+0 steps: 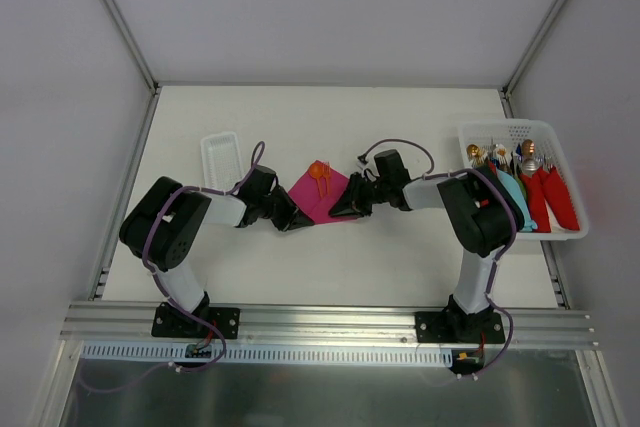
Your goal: Place the utensils on the paper napkin and roll it up
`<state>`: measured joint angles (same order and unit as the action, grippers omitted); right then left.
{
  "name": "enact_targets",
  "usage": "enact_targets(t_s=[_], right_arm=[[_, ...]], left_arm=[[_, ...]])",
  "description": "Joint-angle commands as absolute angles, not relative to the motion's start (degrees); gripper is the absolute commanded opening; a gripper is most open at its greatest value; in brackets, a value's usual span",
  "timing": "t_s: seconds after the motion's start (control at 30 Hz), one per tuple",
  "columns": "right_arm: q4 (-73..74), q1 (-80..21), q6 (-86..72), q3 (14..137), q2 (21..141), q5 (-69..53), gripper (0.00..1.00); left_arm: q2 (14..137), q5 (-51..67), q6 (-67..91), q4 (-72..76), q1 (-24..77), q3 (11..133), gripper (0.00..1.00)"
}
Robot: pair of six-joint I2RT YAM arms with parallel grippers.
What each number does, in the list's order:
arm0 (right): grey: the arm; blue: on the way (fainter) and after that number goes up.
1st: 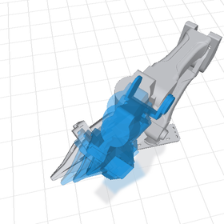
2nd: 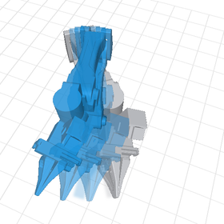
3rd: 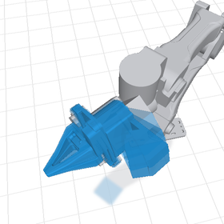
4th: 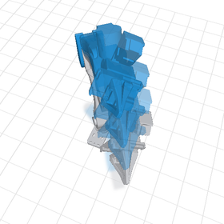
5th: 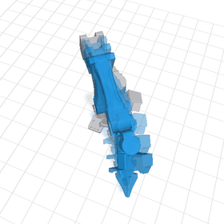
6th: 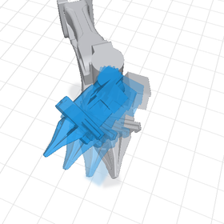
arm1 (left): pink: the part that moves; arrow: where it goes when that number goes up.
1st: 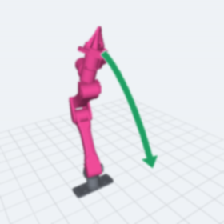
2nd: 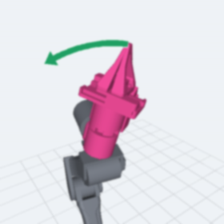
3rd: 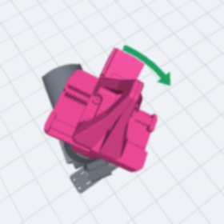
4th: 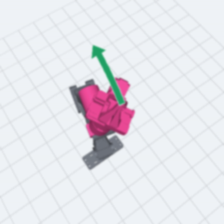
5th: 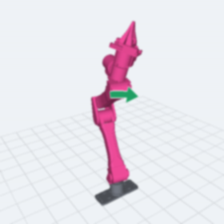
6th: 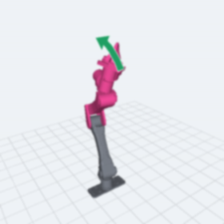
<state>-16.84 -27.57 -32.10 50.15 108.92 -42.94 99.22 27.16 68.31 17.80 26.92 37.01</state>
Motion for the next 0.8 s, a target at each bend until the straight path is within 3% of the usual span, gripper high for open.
enact_targets(t_s=[0.0, 0.77], right_arm=[[-19.43, -27.86, -32.52, 50.36, 108.28, -44.38, 0.19], [-13.71, -26.63, -24.70, 51.15, 105.73, -48.61, 0.17]], left_arm=[[101.51, 23.20, 67.32, 13.18, 26.72, 35.07, 0.00], [101.51, 23.82, 66.62, 13.01, 25.84, 34.80, 0.00]])
